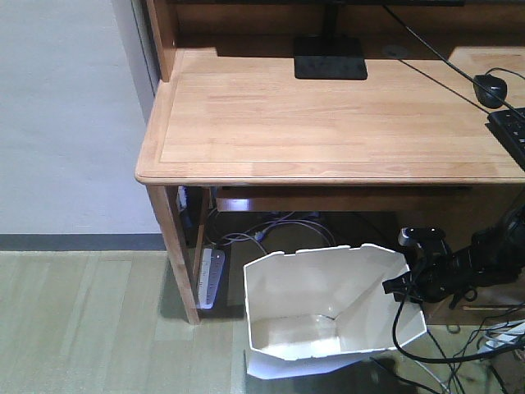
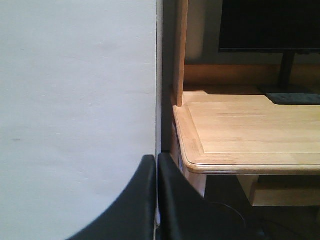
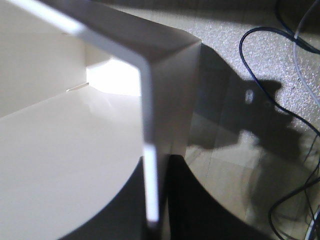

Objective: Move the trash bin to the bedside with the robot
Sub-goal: 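Close the right gripper on the bin rim and lift it slightly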

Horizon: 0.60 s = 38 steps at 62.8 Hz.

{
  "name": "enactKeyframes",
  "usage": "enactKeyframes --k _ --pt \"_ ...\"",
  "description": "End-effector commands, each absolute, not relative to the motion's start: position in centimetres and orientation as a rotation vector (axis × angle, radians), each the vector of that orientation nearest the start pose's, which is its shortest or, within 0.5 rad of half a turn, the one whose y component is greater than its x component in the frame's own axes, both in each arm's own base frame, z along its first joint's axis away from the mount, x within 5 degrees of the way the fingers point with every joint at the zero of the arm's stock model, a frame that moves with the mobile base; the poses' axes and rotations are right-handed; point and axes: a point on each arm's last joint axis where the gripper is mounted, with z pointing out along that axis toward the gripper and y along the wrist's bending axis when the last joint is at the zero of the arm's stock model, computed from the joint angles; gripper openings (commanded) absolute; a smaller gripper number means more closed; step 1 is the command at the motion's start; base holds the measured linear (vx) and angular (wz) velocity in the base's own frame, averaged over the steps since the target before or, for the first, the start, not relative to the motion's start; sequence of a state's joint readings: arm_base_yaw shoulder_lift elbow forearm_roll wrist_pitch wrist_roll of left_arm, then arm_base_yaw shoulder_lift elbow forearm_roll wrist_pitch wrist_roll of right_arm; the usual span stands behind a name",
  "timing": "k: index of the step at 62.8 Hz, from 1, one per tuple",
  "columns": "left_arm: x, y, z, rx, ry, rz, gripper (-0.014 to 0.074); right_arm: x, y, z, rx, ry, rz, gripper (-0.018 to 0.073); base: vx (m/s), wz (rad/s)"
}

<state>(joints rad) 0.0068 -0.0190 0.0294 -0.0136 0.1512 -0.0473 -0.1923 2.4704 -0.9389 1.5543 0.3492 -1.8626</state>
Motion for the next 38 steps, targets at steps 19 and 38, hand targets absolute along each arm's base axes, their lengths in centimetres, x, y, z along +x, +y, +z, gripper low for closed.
enactKeyframes --k 19,38 --pt "5.66 0.01 18.88 -0.06 1.584 -0.055 -0.0006 32.42 -1.92 -3.34 -0.198 2.751 0.632 -0.0006 0.0 0.0" --pt "5.66 0.01 18.88 -0.06 1.584 -0.055 -0.0006 32.42 -1.92 -3.34 -0.198 2.751 0.632 -0.0006 0.0 0.0"
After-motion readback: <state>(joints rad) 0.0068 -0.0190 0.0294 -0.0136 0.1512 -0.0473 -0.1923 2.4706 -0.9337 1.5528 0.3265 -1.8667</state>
